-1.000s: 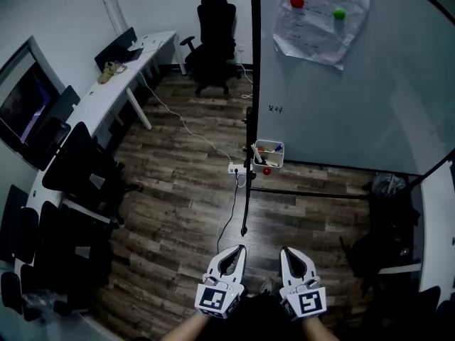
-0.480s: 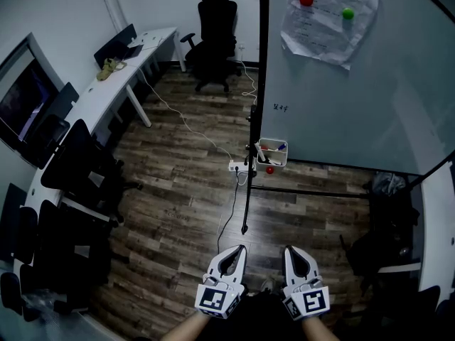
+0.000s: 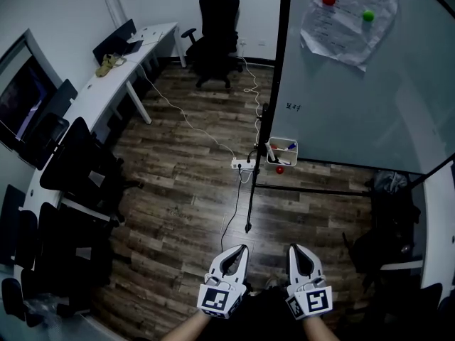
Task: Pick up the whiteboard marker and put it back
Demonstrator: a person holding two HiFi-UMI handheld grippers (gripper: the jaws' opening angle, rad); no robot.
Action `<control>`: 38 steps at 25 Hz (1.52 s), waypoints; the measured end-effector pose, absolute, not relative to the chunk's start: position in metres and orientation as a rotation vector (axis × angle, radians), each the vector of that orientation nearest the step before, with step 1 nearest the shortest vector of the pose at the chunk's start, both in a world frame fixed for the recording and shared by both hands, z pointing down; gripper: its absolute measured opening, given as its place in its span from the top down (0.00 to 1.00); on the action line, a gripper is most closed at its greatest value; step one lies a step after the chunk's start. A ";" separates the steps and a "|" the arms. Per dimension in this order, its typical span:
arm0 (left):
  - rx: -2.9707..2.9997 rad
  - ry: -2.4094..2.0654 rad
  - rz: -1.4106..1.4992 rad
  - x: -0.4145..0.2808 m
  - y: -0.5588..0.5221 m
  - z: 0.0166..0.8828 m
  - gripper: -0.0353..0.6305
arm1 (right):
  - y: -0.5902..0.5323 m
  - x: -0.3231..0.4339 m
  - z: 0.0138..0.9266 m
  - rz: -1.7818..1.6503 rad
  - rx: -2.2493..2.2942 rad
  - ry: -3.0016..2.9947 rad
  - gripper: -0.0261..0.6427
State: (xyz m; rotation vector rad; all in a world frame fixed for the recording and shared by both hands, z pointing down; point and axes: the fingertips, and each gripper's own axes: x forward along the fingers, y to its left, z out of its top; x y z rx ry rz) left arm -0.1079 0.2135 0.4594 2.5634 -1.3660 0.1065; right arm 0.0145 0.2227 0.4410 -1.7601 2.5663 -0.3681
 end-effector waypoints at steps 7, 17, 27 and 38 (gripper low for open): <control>2.595 -1.331 0.096 -0.120 0.196 0.460 0.94 | 0.211 0.002 0.437 -0.336 -1.811 2.534 0.94; 2.574 -1.340 0.080 -0.106 0.165 0.461 0.94 | 0.183 0.015 0.440 -0.345 -1.814 2.535 0.94; 2.532 -1.394 0.066 -0.069 0.112 0.456 0.94 | 0.123 0.047 0.438 -0.326 -1.748 2.588 0.94; 2.504 -1.445 0.079 -0.042 0.069 0.457 0.94 | 0.077 0.071 0.436 -0.336 -1.674 2.618 0.94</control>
